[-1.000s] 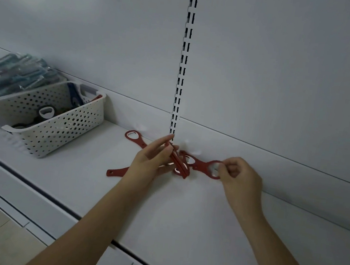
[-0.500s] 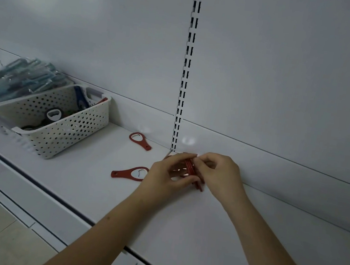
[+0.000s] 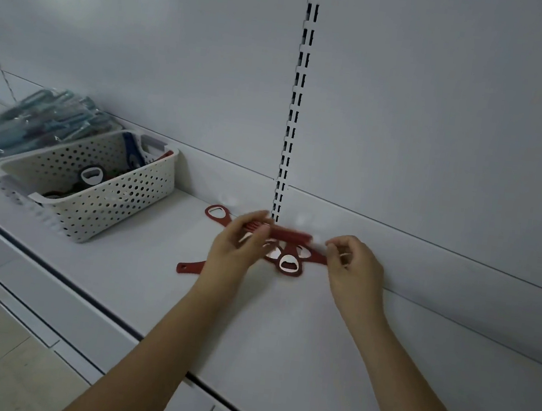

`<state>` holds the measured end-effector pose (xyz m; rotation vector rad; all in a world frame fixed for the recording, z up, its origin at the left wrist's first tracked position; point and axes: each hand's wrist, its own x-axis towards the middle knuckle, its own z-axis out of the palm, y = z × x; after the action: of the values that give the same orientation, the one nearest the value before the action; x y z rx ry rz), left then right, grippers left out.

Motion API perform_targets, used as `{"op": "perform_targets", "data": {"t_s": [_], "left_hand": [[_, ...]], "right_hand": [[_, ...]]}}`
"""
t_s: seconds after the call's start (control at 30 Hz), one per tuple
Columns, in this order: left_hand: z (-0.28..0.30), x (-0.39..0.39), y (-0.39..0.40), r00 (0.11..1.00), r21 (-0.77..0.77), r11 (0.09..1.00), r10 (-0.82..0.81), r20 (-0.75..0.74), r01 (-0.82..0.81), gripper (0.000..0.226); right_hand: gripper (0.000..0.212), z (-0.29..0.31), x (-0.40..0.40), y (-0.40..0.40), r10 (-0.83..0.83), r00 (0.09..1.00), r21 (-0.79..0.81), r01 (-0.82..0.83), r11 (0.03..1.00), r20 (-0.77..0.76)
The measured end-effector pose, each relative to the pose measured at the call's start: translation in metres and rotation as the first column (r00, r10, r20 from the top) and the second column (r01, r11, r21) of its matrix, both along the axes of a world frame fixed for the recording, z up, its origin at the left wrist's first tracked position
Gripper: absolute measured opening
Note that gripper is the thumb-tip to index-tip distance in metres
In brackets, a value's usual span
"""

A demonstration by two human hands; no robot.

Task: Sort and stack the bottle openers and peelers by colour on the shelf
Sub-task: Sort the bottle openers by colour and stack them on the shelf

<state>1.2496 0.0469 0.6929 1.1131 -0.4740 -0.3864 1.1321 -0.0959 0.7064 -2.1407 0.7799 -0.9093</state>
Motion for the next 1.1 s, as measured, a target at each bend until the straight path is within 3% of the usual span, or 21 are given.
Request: {"op": "perform_targets", "data": {"t_s": [0.07, 0.2, 0.33, 0.43, 0.5, 0.6, 0.67, 0.77, 0.9, 1.03, 1.1], "left_hand": [[0.003, 0.011, 0.005, 0.960, -0.208, 0.977, -0.021, -0.280, -0.039, 0.023], [0.007, 0.024, 0.010, 0.837, -0.392, 0.916, -0.145, -0.527, -0.088, 0.030], [0.012, 0.021, 0.012, 0.717, -0.486, 0.868, -0.276, -0.641, -0.101, 0.038], [0.015, 0.016, 0.013, 0.655, -0.467, 0.879, -0.296, -0.695, -0.099, 0.023], [0.016, 0.011, 0.012, 0.647, -0.407, 0.913, -0.293, -0.704, -0.029, 0.018], [0.015, 0.000, 0.009, 0.725, -0.209, 0.961, -0.273, -0.632, 0.179, 0.022], [0.015, -0.005, 0.008, 0.784, -0.088, 0.958, -0.275, -0.556, 0.273, 0.029], [0.016, -0.009, 0.008, 0.807, -0.035, 0.931, -0.333, -0.488, 0.363, 0.033], [0.015, -0.011, 0.009, 0.818, 0.046, 0.884, -0.409, -0.405, 0.465, 0.037], [0.016, -0.015, 0.008, 0.845, 0.195, 0.841, -0.436, -0.310, 0.505, 0.044], [0.015, -0.016, 0.008, 0.872, 0.259, 0.839, -0.417, -0.258, 0.478, 0.045]], "right_hand": [[0.010, -0.007, 0.006, 0.003, 0.065, 0.991, -0.040, -0.070, 0.997, -0.115], [0.048, -0.023, 0.025, 0.015, 0.166, 0.907, -0.159, -0.243, 0.957, -0.387], [0.037, -0.033, 0.032, 0.013, 0.156, 0.909, -0.323, -0.292, 0.900, -0.386], [0.020, -0.031, 0.026, 0.011, 0.144, 0.952, -0.411, -0.250, 0.877, -0.272], [0.015, -0.020, 0.018, 0.007, 0.111, 0.988, -0.368, -0.144, 0.918, -0.109], [0.015, 0.010, 0.002, 0.001, 0.021, 0.983, -0.237, 0.023, 0.971, 0.182], [0.017, 0.026, -0.006, -0.002, 0.112, 0.958, -0.094, -0.090, 0.991, 0.263], [0.026, 0.032, -0.006, 0.000, 0.353, 0.908, 0.114, -0.384, 0.916, 0.224], [0.009, 0.018, 0.004, 0.016, 0.431, 0.894, 0.158, -0.446, 0.881, 0.120], [0.008, 0.005, 0.012, 0.020, 0.360, 0.932, -0.102, -0.362, 0.927, -0.038], [0.009, -0.001, 0.017, 0.022, 0.353, 0.935, -0.207, -0.351, 0.913, -0.033]]}}
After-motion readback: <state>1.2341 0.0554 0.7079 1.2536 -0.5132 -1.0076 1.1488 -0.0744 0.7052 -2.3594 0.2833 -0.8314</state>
